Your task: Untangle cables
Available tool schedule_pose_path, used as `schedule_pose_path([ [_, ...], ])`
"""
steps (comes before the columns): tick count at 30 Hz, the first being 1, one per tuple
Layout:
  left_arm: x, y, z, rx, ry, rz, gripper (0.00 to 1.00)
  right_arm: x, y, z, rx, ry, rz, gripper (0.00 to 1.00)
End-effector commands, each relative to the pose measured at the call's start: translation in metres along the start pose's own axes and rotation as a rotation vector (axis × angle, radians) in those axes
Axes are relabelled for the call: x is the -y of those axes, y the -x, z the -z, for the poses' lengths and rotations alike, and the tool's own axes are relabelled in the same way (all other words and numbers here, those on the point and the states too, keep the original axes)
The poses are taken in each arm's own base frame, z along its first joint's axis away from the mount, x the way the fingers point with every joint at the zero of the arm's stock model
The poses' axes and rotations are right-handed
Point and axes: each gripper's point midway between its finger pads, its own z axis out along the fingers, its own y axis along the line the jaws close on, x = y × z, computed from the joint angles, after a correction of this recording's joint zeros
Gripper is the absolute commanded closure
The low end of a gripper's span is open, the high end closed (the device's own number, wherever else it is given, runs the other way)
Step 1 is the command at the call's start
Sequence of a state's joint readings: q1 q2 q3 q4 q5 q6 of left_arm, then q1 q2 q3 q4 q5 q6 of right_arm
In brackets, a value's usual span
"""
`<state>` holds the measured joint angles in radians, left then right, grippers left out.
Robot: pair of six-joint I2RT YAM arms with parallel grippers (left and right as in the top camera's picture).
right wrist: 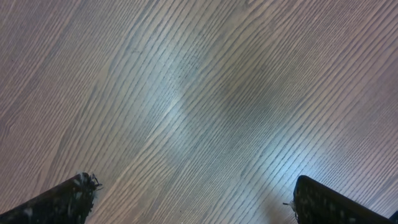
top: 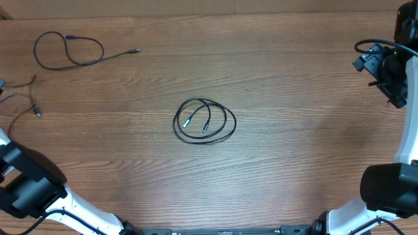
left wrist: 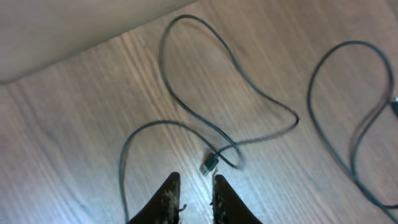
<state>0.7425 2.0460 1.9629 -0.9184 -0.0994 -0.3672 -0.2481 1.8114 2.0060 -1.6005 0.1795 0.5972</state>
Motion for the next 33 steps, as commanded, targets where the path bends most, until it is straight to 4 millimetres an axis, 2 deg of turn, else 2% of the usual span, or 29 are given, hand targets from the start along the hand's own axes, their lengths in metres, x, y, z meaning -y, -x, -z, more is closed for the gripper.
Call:
schedule_pose_path([
  [1,-0.013,0.002,0.001,0.008,0.046,-0.02,0.81,0.001,0.0,0.0,-0.001,0.0,0.003,0.0],
  [4,-0.003,-0.003,0.001,-0.018,-0.012,-0.08,0.81,0.0,0.0,0.0,-0.001,0.0,0.002,0.0],
  [6,0.008,-0.013,0.001,-0.056,-0.081,-0.142,0.77,0.001,0.0,0.0,-0.001,0.0,0.002,0.0],
  [10,0.003,-0.022,-0.002,-0.089,-0.058,-0.166,0.72,0.001,0.0,0.0,-0.001,0.0,0.003,0.0],
  [14,-0.014,-0.039,-0.012,-0.139,0.02,-0.172,0.48,0.001,0.0,0.0,-0.001,0.0,0.002,0.0],
  [16,-0.025,-0.054,-0.02,-0.178,0.065,-0.175,0.31,0.001,0.0,0.0,-0.001,0.0,0.002,0.0],
  [18,-0.037,-0.073,-0.028,-0.228,0.112,-0.176,0.25,0.0,0.0,0.0,-0.001,0.0,0.002,0.0],
  [23,-0.07,-0.105,-0.038,-0.289,0.273,-0.053,0.21,0.001,0.0,0.0,-0.001,0.0,0.003,0.0],
  [26,-0.08,-0.122,-0.038,-0.338,0.308,0.02,0.18,0.001,0.0,0.0,-0.001,0.0,0.002,0.0],
  [33,-0.078,-0.162,-0.042,-0.468,0.27,0.118,0.23,0.001,0.0,0.0,-0.001,0.0,0.002,0.0],
])
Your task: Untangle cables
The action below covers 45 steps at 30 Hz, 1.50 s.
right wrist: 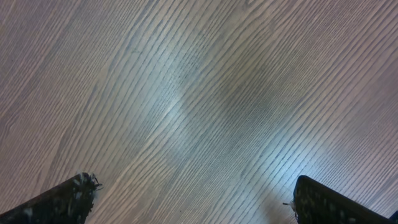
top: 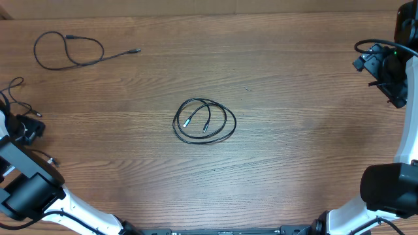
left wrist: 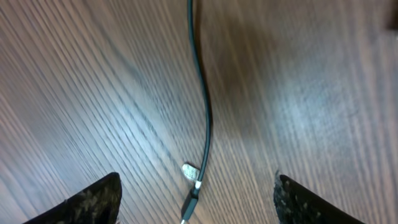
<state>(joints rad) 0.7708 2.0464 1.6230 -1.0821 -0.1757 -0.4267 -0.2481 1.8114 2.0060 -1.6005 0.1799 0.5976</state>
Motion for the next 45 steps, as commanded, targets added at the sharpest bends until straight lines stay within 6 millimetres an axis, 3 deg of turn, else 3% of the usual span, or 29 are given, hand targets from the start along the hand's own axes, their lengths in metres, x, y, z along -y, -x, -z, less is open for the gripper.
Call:
schedule_pose_path([
  [1,0.0,-0.018,-0.01,-0.063,-0.015,0.12,0.22,0.0,0.0,0.0,-0.001,0.0,0.003,0.0],
  [9,-0.007,-0.041,-0.034,-0.116,0.016,0.208,0.23,0.0,0.0,0.0,-0.001,0.0,0.003,0.0],
  [14,-0.008,-0.047,-0.044,-0.122,0.017,0.208,0.37,0.0,0.0,0.0,-0.001,0.0,0.003,0.0],
  [20,-0.007,-0.058,-0.062,-0.128,0.008,0.208,0.4,0.0,0.0,-0.001,-0.001,0.0,0.003,0.0],
  [27,0.003,-0.068,-0.073,-0.152,-0.051,0.213,0.84,0.0,0.0,0.0,0.0,0.0,0.003,0.0],
  [29,0.008,-0.071,-0.072,-0.17,-0.08,0.213,0.96,0.0,0.0,0.0,-0.001,0.0,0.003,0.0],
  [37,0.044,-0.076,-0.053,-0.267,-0.279,0.223,0.96,0.0,0.0,0.0,-0.001,0.0,0.003,0.0],
  [45,0.075,-0.049,0.006,-0.241,-0.406,0.219,0.96,0.0,0.0,0.0,-0.001,0.0,0.003,0.0],
])
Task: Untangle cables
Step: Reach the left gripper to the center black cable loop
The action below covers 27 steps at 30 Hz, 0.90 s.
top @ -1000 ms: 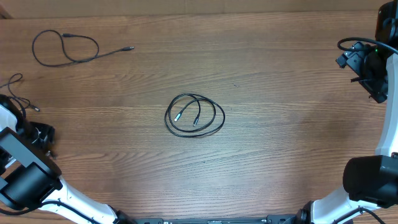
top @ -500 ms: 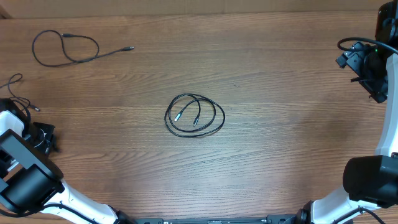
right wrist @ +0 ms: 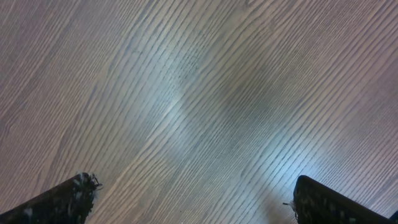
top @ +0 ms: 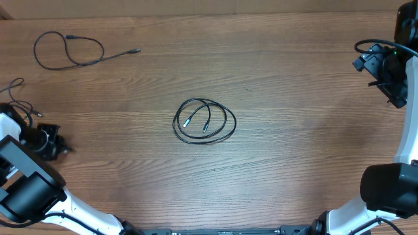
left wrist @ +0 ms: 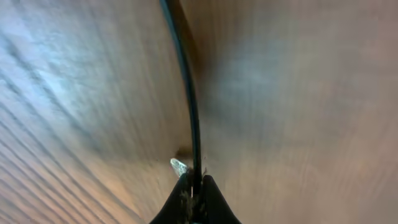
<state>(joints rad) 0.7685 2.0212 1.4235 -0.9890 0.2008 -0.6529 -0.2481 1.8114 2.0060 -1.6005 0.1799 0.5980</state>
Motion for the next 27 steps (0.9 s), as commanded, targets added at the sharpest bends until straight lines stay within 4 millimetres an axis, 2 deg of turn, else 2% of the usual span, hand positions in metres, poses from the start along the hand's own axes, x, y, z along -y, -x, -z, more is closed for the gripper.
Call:
schedule_pose_path([
  [1,0.046,0.0,0.03,0.006,-0.154,-0.043,0.96,0.0,0.0,0.0,-0.001,0.0,0.003,0.0],
  [5,0.088,-0.021,0.051,-0.038,-0.292,-0.118,0.96,0.0,0.0,0.0,-0.001,0.0,0.003,0.0],
  [12,0.132,-0.08,0.051,-0.219,-0.371,-0.025,0.96,0.0,0.0,-0.001,-0.001,0.0,0.003,0.0],
  [18,0.157,-0.123,0.043,-0.295,-0.332,0.088,0.96,0.0,0.0,0.0,-0.001,0.0,0.003,0.0],
  [27,0.177,-0.151,0.042,-0.342,-0.352,0.08,0.96,0.0,0.0,-0.001,-0.001,0.0,0.003,0.0],
])
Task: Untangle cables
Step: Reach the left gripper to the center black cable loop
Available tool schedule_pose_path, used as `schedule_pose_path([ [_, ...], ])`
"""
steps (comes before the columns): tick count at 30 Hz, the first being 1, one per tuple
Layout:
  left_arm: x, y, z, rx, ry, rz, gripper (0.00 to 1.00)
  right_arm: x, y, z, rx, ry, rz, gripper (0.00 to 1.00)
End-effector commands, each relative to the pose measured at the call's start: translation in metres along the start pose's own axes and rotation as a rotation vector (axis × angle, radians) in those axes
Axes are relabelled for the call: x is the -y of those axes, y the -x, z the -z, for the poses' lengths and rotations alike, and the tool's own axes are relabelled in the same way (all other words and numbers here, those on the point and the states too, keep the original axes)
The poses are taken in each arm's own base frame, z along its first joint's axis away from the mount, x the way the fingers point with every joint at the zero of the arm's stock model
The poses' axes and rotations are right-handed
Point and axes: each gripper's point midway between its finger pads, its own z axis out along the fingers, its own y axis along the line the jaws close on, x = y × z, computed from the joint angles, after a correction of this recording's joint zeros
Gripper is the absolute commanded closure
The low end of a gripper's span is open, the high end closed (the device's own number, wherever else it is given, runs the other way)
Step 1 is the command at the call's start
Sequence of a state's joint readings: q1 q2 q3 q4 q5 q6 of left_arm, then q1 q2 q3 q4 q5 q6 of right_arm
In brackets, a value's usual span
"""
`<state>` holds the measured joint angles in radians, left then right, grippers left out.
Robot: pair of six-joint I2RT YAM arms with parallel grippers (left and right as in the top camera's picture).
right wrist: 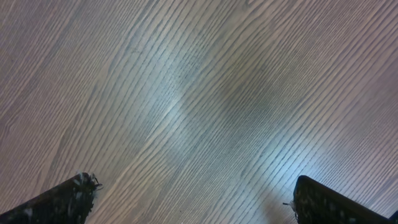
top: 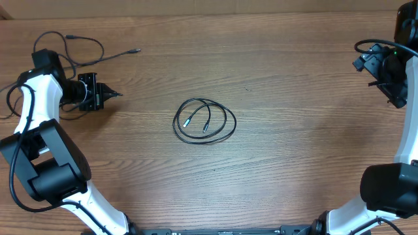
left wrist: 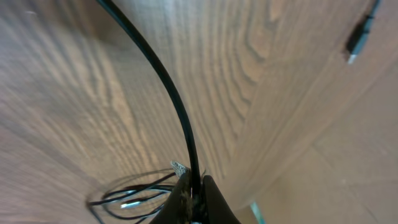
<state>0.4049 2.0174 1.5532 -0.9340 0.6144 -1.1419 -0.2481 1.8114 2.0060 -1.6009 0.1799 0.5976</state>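
Observation:
My left gripper (top: 112,94) is shut on a thin black cable (left wrist: 163,87) just behind its plug. It sits at the left of the table, pointing right. In the left wrist view the held cable runs from the left gripper (left wrist: 194,184) up to the top left. A second black cable (top: 68,50) lies looped at the back left, its plug (left wrist: 360,35) showing near the table edge. A coiled black cable (top: 204,121) rests at the table's middle, and this coil (left wrist: 134,196) shows low in the left wrist view. My right gripper (right wrist: 196,190) is open over bare wood.
The right arm (top: 386,68) hangs near the right edge of the wooden table (top: 294,98). The table's far edge (left wrist: 298,118) and the floor beyond it appear in the left wrist view.
My left gripper, still shut on the cable, has moved from the table's left edge to a spot farther back and to the right, now pointing toward the coil. The right arm is unchanged.
First my left gripper was shut and empty over a loose cable at the left edge. Then it stood open over that cable's plug end, and after that shut on the cable. Now it holds the cable farther right. The right gripper stayed open throughout.

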Motion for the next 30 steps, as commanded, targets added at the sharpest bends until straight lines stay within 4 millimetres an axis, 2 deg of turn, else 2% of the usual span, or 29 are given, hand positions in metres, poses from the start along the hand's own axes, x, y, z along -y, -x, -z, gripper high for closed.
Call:
schedule_pose_path([
  [1,0.02,-0.017,0.012,-0.027,-0.063,-0.001,0.96,0.0,0.0,-0.001,-0.001,0.0,0.003,0.0],
  [5,0.022,-0.02,0.01,-0.029,-0.066,-0.013,0.92,0.0,0.0,0.0,-0.001,0.0,0.003,0.0],
  [6,0.025,-0.019,0.01,-0.024,-0.078,-0.033,0.84,0.0,0.0,-0.001,-0.001,0.0,0.003,0.0],
  [8,0.028,-0.019,0.009,-0.021,-0.086,-0.065,0.74,0.0,0.0,0.0,0.0,0.0,0.003,0.0],
  [11,0.029,-0.019,0.009,-0.018,-0.091,-0.106,0.7,0.0,0.0,-0.001,-0.001,0.0,0.003,0.0],
  [15,0.034,-0.016,0.01,0.004,-0.11,-0.244,0.51,0.0,0.0,0.0,0.0,0.0,0.003,0.0],
  [17,0.034,-0.014,0.01,0.016,-0.108,-0.276,0.48,0.0,0.0,0.0,0.0,0.001,0.003,0.0],
  [19,0.039,-0.015,0.011,0.018,-0.126,-0.37,0.52,0.0,0.0,0.0,0.0,0.0,0.003,0.0],
  [21,0.051,-0.021,0.017,0.006,-0.181,-0.564,0.57,0.0,0.0,0.0,-0.001,0.0,0.003,0.0],
  [25,0.063,-0.029,0.036,0.057,-0.161,-0.825,0.5,0.0,0.0,0.0,0.0,0.0,0.003,0.0],
  [27,0.069,-0.044,0.054,0.075,-0.114,-1.001,0.47,0.0,0.0,-0.001,-0.001,0.0,0.003,0.0],
  [30,0.071,-0.074,0.067,0.041,-0.088,-1.242,0.41,0.0,0.0,0.0,0.0,0.0,0.003,0.0],
])
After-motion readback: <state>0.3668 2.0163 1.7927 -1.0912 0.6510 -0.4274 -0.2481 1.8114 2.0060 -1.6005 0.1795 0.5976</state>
